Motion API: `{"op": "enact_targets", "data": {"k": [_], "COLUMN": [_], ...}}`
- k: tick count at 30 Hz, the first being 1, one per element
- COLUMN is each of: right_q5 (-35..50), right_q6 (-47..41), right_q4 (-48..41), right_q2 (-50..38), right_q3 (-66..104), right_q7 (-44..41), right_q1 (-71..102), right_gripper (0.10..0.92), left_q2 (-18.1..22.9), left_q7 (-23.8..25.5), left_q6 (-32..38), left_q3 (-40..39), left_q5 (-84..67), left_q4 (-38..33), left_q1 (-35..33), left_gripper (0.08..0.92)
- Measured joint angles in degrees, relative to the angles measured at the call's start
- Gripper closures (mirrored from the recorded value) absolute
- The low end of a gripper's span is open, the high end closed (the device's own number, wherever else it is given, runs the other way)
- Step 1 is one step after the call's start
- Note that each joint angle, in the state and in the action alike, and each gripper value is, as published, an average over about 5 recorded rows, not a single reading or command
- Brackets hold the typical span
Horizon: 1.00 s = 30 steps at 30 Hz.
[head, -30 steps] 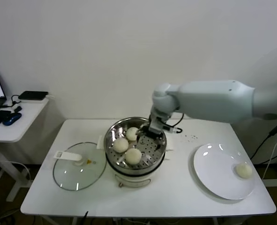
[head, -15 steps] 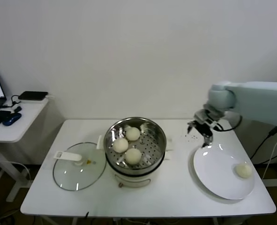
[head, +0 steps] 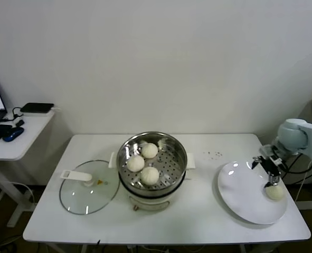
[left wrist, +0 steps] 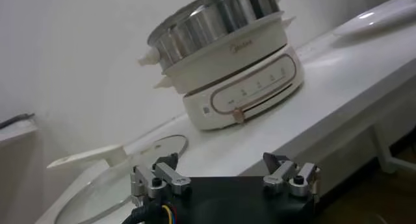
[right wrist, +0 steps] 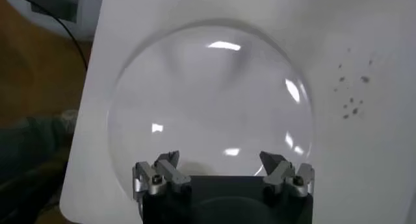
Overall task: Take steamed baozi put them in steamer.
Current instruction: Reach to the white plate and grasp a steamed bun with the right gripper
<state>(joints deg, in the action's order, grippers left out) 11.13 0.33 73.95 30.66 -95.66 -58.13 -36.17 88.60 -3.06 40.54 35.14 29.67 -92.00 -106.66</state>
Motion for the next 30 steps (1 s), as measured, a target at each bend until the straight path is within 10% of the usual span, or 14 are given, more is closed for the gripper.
{"op": "enact_targets", "data": {"k": [30], "right_q5": [-14.99], "right_q6": [7.18], "right_q4": [-17.59], "right_q2": [-1.88], "right_q3": [28.9], "right_q7": [-1.74], "right_q1": [26.68], "right_gripper": [0.203], "left_q2": [1.33], "left_q7": [-1.02], "left_q6": [-0.27], "left_q3": [0.21], "left_q5": [2.14], "left_q4": [1.37], "left_q1": [0.32], "left_gripper": [0.177]}}
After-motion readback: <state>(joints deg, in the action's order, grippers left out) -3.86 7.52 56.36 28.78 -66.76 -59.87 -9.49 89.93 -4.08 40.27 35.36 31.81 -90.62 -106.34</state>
